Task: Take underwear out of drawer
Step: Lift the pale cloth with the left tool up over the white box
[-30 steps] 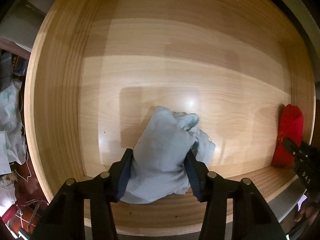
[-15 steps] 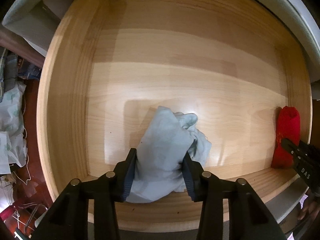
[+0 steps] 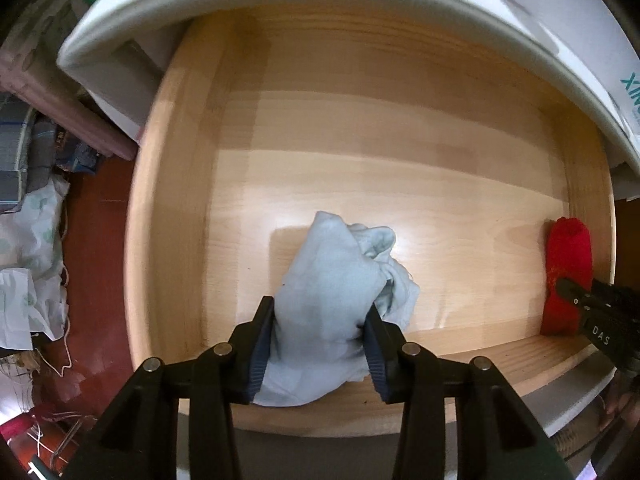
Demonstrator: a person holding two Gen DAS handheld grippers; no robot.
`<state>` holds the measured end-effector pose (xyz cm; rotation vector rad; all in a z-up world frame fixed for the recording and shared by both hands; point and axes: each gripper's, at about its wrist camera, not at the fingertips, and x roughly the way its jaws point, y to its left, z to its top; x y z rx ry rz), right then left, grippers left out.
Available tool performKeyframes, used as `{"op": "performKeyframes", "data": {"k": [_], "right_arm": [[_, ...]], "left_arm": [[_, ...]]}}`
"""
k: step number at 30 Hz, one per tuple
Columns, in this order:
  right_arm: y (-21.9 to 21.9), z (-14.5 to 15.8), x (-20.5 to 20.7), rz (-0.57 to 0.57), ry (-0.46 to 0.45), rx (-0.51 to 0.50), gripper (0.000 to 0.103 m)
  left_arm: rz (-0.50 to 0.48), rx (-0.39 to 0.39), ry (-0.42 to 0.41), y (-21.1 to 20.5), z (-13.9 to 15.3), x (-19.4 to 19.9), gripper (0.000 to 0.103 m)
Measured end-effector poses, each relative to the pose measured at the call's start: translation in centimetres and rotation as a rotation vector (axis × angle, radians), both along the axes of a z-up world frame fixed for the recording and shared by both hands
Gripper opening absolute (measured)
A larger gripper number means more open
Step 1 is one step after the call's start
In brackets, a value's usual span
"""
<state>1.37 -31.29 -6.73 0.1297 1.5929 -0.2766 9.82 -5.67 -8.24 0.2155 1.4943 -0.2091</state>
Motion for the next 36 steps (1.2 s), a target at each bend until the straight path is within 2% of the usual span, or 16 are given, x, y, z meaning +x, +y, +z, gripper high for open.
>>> {"op": "performKeyframes", "data": {"k": [9,14,20,29,36], "right_arm": [[0.1,-0.1,0.0,0.001,-0.002,0.000,0.032],[0.2,-0.2,0.1,0.004,-0.002,-0.002,0.032],[0.3,-0.3,0.1,0.007,-0.003,-0.003,0.032],[0.3,-0.3,0.1,0.006,-0.003,-0.003,0.032],[0.1,-0.2,-0.1,0.006,-0.003,-0.003,0.032]], "left_arm": [[0.005,-0.018,-0.048,0.0,2.4,-1.1,0.042],[0.002,-0.040,-0.055,1.7,4.0,-1.1,0.042],[-0.004,-0.069,-0.099,2.5,6.9,-1.4,0.042],[-0.017,-0.118,-0.193,3.9,13.6,-1.8,0.042],[-0.026,-0.163,-0.310,4.5,20.6,-1.1,0.042]]}}
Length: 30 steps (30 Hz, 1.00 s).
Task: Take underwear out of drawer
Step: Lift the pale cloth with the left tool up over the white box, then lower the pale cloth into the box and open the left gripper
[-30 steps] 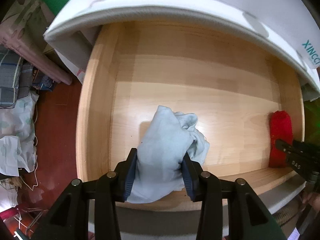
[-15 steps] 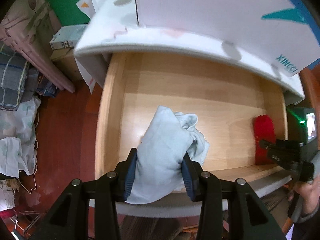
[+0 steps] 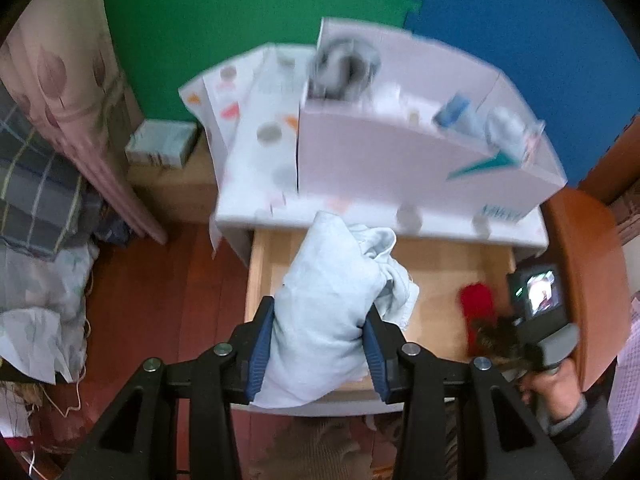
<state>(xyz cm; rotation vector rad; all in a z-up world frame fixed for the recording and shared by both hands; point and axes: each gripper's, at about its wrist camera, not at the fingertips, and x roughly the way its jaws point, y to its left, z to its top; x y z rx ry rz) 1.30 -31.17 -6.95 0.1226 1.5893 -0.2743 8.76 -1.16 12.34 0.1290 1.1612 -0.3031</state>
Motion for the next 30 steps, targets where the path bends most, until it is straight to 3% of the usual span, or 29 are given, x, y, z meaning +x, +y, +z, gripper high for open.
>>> {"op": "performKeyframes", "data": {"k": [6,16,23,30], "right_arm": [[-0.1,0.0,0.0,0.000,-0.001,0.000,0.032],[-0.2,0.1,-0.1,0.000,-0.003,0.002,0.032],[-0.4,0.2,-0.2,-0.002,-0.008,0.009,0.032],[-0.9,0.1,-0.7,0.000,-0.011,0.012,0.032]], "left_arm": [[-0.007,-0.015,-0.102,-0.9,5.3,1.7,0.042],[-0.051,-0.035,-0.174,-5.3,9.6,4.7,0.042],[-0.066,-0.016,-0.191,-8.8,9.5,8.5,0.042],[-0.077,0.018,-0.173,-11.3,6.0,12.3,0.042]]}}
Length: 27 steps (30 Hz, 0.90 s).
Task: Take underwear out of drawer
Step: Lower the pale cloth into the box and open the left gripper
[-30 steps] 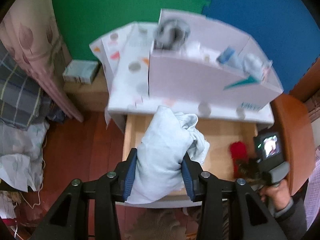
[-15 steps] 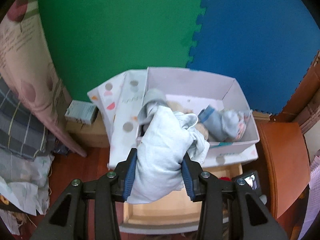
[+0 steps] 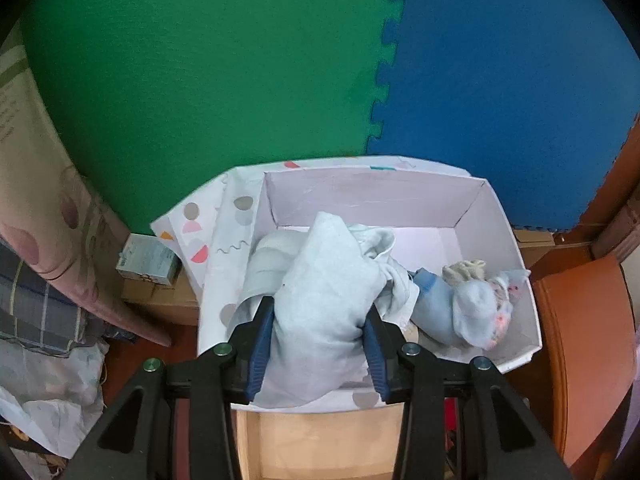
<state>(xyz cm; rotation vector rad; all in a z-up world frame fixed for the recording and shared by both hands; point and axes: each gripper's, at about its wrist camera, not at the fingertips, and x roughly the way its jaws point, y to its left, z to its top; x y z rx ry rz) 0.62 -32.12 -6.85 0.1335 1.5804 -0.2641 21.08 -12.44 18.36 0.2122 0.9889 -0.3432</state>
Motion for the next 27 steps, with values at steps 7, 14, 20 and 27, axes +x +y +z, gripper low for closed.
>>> {"op": "performKeyframes", "data": {"k": [7,14,20,27], "right_arm": [[-0.2,0.1,-0.2,0.002,0.001,0.000,0.033],[-0.4,0.0,-0.4,0.002,0.001,0.000,0.033],[-0.5,0.0,-0.4,0.001,0.000,0.000,0.033],[-0.3,0.2,-0.4,0.003,0.001,-0.001,0.033]], "left_arm": [[-0.012,0.040,0.040,-1.6,-4.0,1.4,0.042],[-0.023,0.077,0.043,-2.9,-5.9,1.8,0.044],[0.007,0.061,0.073,-2.5,-5.6,1.9,0.049],[-0.019,0.058,0.079,-2.3,-4.6,0.9,0.052]]}}
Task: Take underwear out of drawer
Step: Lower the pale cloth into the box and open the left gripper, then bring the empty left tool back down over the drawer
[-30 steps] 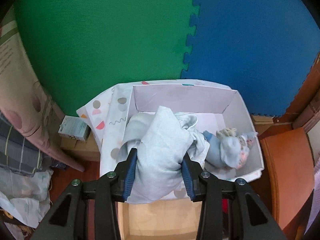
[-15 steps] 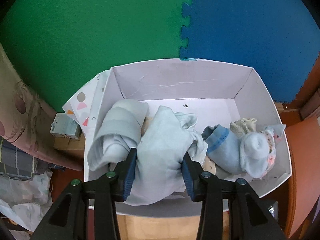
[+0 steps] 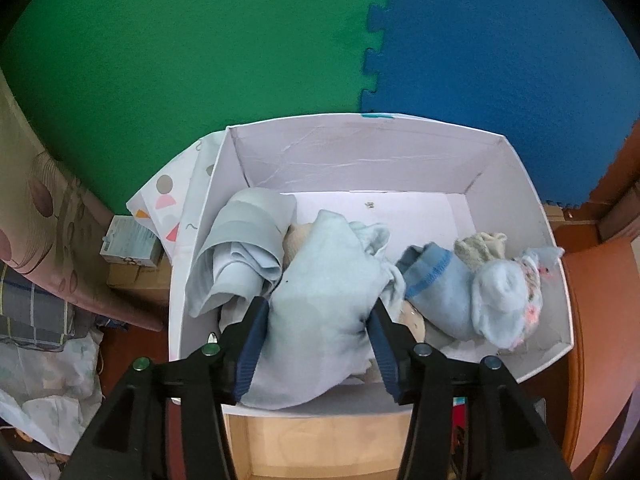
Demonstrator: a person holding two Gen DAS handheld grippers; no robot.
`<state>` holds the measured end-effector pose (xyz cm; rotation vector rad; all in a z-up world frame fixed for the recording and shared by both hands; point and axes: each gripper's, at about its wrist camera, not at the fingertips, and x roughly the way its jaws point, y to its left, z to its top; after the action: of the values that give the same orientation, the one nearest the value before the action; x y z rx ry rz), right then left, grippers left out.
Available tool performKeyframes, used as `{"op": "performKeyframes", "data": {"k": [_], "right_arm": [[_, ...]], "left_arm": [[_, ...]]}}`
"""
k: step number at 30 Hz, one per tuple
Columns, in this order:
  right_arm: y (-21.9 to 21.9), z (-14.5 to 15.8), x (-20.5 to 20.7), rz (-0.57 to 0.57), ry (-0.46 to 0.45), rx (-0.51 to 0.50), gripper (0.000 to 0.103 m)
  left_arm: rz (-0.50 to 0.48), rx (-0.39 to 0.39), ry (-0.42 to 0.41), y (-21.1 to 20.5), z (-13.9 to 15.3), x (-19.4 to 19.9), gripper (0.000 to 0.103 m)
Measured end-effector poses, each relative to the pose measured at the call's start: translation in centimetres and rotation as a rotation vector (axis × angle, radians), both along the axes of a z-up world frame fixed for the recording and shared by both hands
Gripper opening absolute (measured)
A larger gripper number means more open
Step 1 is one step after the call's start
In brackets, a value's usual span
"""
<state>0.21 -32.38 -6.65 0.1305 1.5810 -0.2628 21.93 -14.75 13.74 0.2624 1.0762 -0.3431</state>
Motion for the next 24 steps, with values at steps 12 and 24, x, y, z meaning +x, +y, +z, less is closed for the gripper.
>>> {"op": "performKeyframes", "data": {"k": [12,24], "right_arm": [[0.6,-0.4,0.4,0.004,0.008,-0.011,0.033],[1.8,-1.5,0.5,0.022,0.032,-0.036,0.034]], "left_arm": [[-0.043,-0.034,-0.030,1.6,2.9,-3.4,0.055],[-0.054,-0.009,0.006,7.0,1.4,-8.8,0.055]]}}
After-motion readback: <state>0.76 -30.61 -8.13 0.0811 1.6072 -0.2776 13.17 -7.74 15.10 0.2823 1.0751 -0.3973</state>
